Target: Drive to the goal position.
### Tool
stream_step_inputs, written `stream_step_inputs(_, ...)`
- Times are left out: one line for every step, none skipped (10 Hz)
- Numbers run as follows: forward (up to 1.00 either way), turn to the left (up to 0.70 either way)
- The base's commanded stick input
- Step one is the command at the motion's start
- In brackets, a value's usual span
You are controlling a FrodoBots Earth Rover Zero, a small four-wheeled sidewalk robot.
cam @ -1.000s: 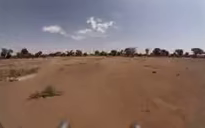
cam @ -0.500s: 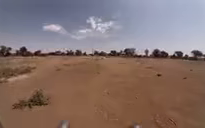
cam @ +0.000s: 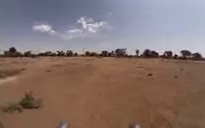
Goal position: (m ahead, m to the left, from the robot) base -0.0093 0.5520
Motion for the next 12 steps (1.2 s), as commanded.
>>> stream_step_inputs(0.0, -0.7)
stream_step_inputs(0.0, -0.7)
stream_step_inputs(0.0, -0.7)
stream_step_inputs(0.0, -0.7)
stream_step_inputs(0.0, -0.7)
stream_step_inputs(0.0, -0.7)
stream_step_inputs(0.0, -0.7)
stream_step_inputs(0.0, -0.7)
stream_step_inputs(0.0, -0.7)
stream_step_inputs(0.0, -0.7)
stream_step_inputs(0.0, -0.7)
stream_step_inputs(0.0, -0.7)
